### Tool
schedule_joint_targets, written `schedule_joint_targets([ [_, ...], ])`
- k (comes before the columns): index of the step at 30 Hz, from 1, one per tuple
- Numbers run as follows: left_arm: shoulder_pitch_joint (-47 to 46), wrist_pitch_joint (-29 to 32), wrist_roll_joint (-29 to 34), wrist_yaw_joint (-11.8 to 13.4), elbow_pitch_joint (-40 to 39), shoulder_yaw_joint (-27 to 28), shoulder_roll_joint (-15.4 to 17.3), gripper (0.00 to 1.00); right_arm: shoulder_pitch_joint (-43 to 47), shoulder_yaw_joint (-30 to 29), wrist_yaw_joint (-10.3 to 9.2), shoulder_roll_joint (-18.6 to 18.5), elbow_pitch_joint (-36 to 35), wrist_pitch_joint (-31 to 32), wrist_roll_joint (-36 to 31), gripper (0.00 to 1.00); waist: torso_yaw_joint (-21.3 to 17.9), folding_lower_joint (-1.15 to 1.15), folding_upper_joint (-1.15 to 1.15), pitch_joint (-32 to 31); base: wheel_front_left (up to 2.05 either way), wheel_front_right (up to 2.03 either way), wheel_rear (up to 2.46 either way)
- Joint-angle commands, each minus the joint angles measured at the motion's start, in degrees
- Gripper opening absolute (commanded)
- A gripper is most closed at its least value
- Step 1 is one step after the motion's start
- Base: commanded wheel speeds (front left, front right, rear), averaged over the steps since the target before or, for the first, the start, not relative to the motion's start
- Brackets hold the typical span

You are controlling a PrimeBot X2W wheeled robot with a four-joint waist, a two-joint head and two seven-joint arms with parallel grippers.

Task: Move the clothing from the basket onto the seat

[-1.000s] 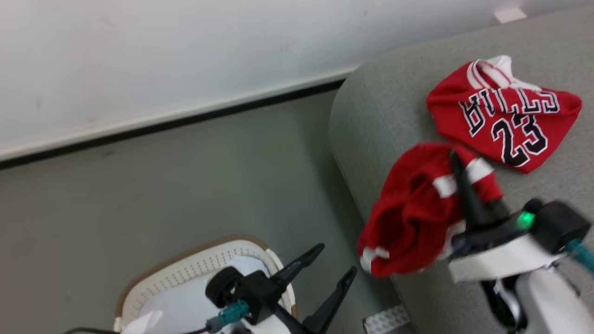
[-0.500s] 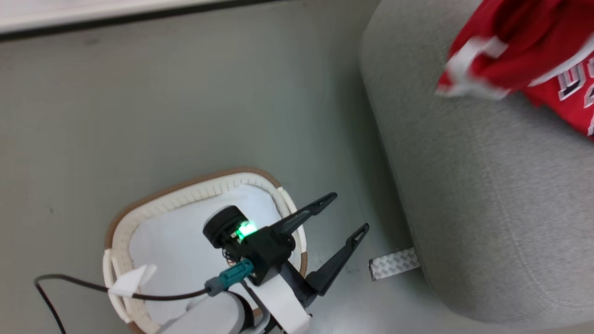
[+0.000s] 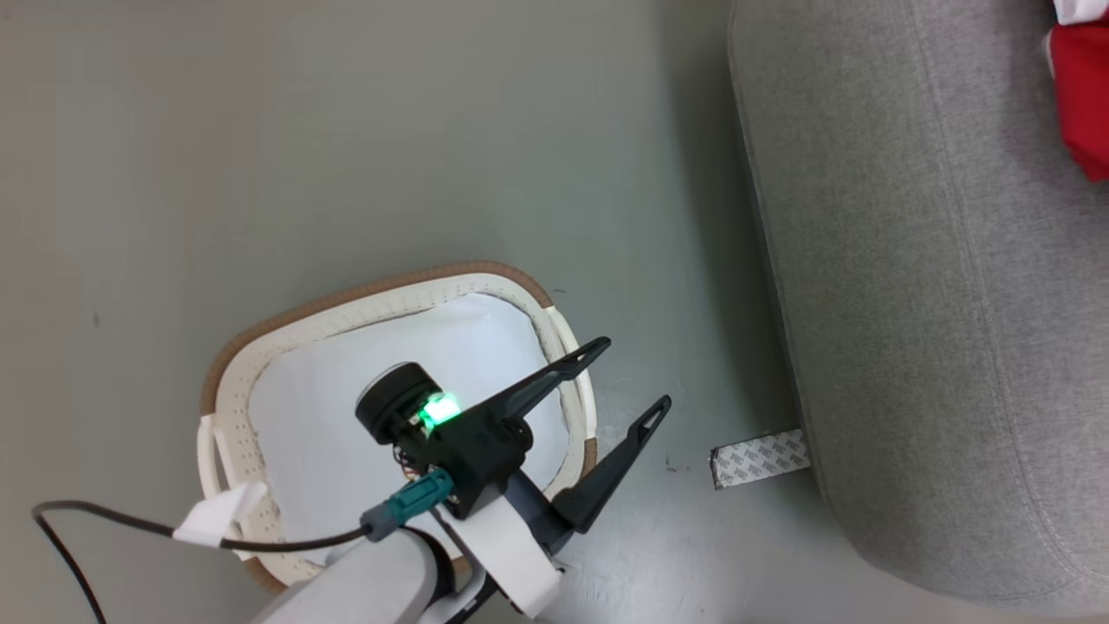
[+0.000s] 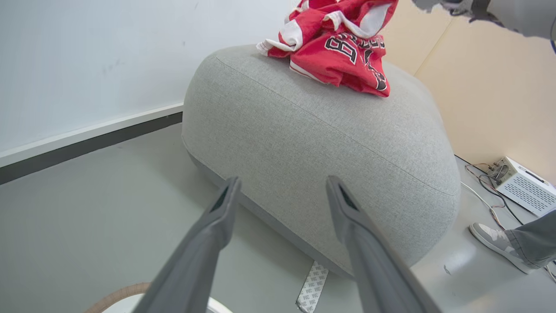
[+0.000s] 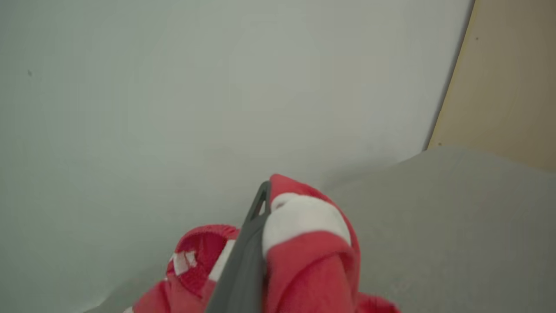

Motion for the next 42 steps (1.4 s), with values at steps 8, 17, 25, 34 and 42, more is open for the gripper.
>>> schedule_joint_targets([
  [8, 2.3, -1.0, -1.7, 1.1, 0.4, -0.4, -0.3, 1.00, 15.1, 2.3, -0.13, 5.1, 4.3, -8.0, 1.1, 1.00, -0.9, -0.01, 0.00, -4.7, 0.00, 0.00, 0.00],
  [17, 6.8, -4.4, -4.7, 2.8, 2.8, 0.4, -1.7, 1.00, 31.9, 9.1, -0.13, 8.1, -7.6, -10.1, 5.2, 1.00, -0.8, -0.01, 0.00, -14.0, 0.00, 0.00, 0.00],
  [25, 14.2, -8.1, -8.5, 5.8, 7.5, 3.8, -2.6, 1.00, 47.0, 16.5, -0.14, 12.1, -26.0, -10.1, -2.7, 1.00, 1.9, -0.01, 0.00, -24.4, 0.00, 0.00, 0.00],
  [34, 24.0, -9.0, -10.3, 9.3, 8.9, 13.4, -2.9, 1.00, 58.1, 23.8, -0.14, 15.9, -33.6, -10.0, -9.1, 1.00, 7.6, -0.01, 0.00, -32.0, 0.00, 0.00, 0.00],
  [42, 34.5, -9.0, -7.0, 8.4, 9.2, 25.6, -3.6, 1.00, 63.5, 26.4, -0.13, 18.6, -34.2, -10.0, -13.6, 1.00, 9.6, -0.01, 0.00, -36.3, 0.00, 0.00, 0.00],
])
